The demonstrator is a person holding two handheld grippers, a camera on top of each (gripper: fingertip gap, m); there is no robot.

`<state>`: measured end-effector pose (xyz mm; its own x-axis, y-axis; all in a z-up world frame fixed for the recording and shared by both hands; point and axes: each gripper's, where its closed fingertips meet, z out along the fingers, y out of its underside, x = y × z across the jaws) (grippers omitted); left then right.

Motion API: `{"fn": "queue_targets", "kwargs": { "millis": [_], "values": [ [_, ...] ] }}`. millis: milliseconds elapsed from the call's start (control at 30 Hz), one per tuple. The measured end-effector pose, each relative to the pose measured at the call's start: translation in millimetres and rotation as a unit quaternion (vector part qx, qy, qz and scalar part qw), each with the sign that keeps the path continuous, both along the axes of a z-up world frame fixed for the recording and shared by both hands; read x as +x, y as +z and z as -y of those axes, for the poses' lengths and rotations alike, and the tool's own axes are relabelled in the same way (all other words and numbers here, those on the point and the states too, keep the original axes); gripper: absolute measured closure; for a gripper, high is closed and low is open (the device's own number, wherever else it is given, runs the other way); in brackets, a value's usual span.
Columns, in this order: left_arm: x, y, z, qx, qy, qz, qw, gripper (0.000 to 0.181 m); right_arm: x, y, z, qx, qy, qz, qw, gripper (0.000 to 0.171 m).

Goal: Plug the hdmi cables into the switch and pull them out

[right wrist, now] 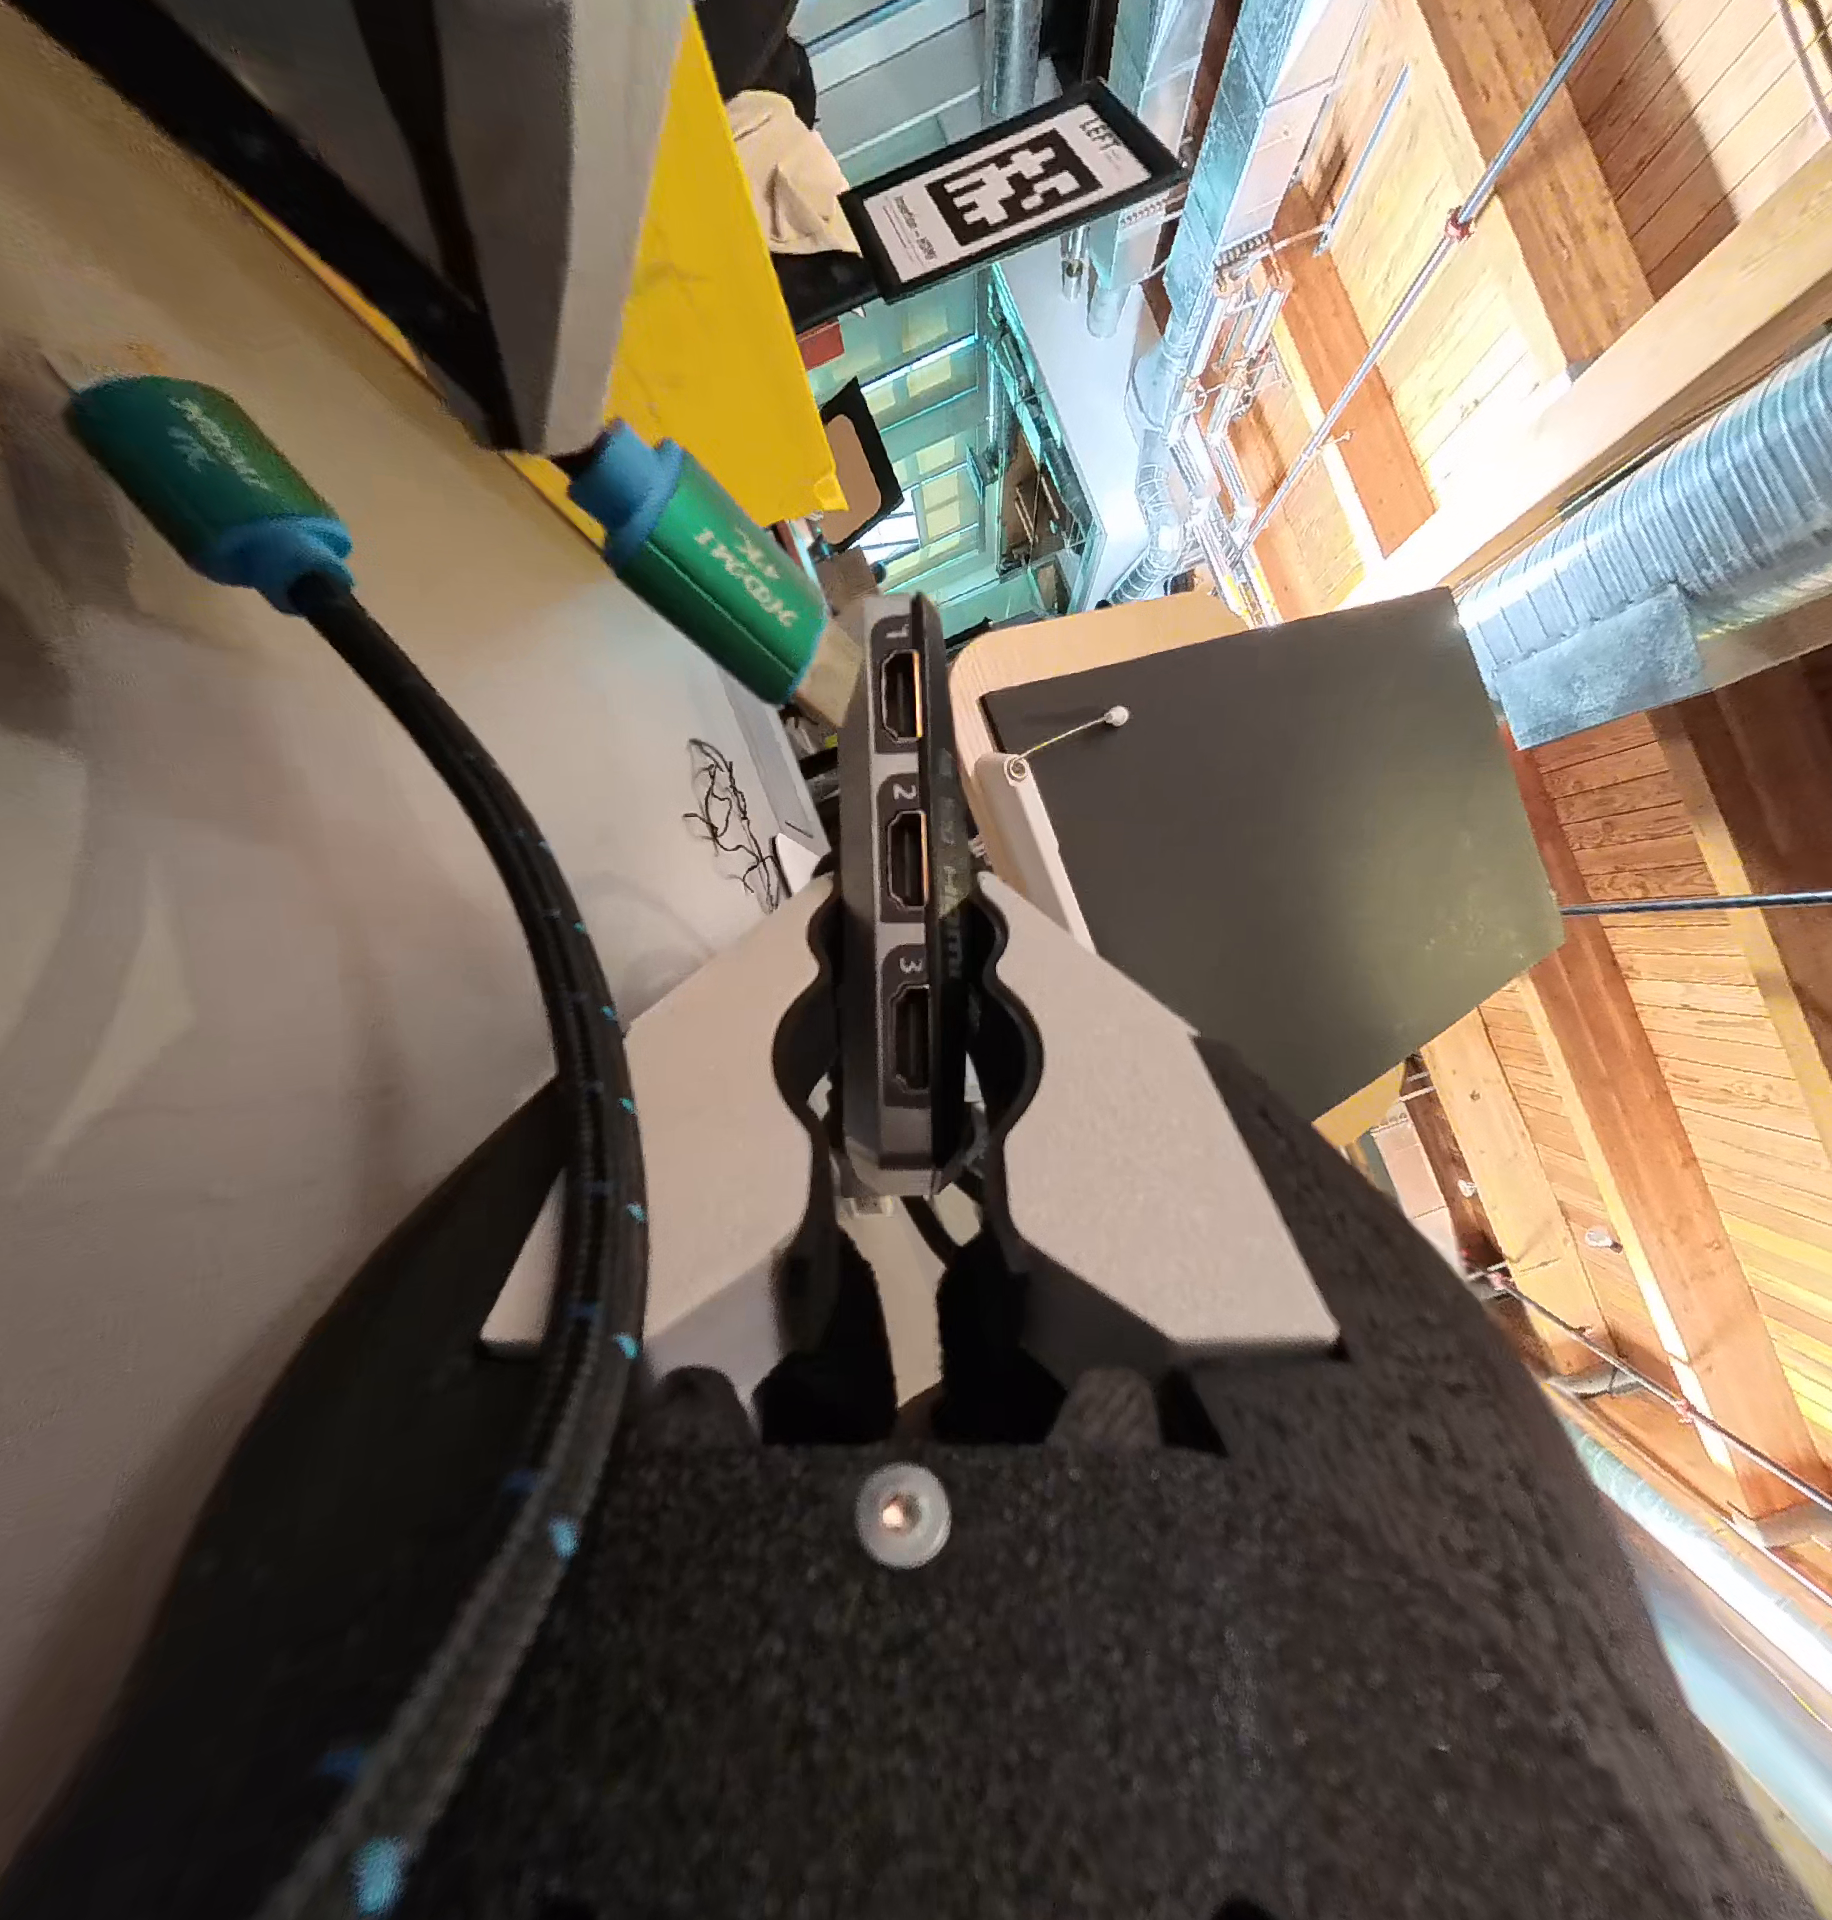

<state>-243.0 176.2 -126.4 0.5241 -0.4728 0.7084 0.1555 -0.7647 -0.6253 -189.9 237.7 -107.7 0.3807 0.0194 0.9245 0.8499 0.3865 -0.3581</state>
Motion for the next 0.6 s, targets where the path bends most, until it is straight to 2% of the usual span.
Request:
{"fn": "queue_targets", "kwargs": {
  "millis": [33, 233, 333, 400, 467, 533, 600],
  "values": [
    [1.5, 3.5, 0.1, -0.007, -0.001, 0.023, 1.000, 0.175, -0.3, 0.1, 0.3, 0.001, 0.001, 0.001, 1.000, 0.152],
    [6.4, 8.9, -2.4, -0.044, 0.014, 0.088, 0.995, 0.175, 0.2, 2.4, 1.1, 0.016, -0.005, 0.010, 1.000, 0.151],
    [4.3, 7.4, -3.6, -0.029, 0.017, 0.069, 0.997, 0.175, 1.8, 2.4, -0.4, 0.012, -0.007, 0.005, 1.000, 0.151],
    [0.4, 1.5, -1.6, 0.007, 0.008, 0.004, 1.000, 0.175, 6.9, 3.6, -2.9, 0.008, -0.013, -0.004, 1.000, 0.151],
    [-3.1, -8.2, 8.8, 0.059, -0.031, -0.094, 0.993, 0.175, 17.3, 4.8, -5.9, -0.009, -0.023, -0.021, 0.999, 0.151],
    [-12.7, -18.3, 19.5, 0.121, -0.057, -0.202, 0.970, 0.175, 23.0, -0.1, -2.2, -0.046, 0.002, -0.015, 0.999, 0.151],
    [-25.6, -28.7, 27.6, 0.171, -0.088, -0.308, 0.932, 0.175, 31.0, -2.6, 4.8, -0.080, 0.016, -0.008, 0.997, 0.151]
  ]
}}
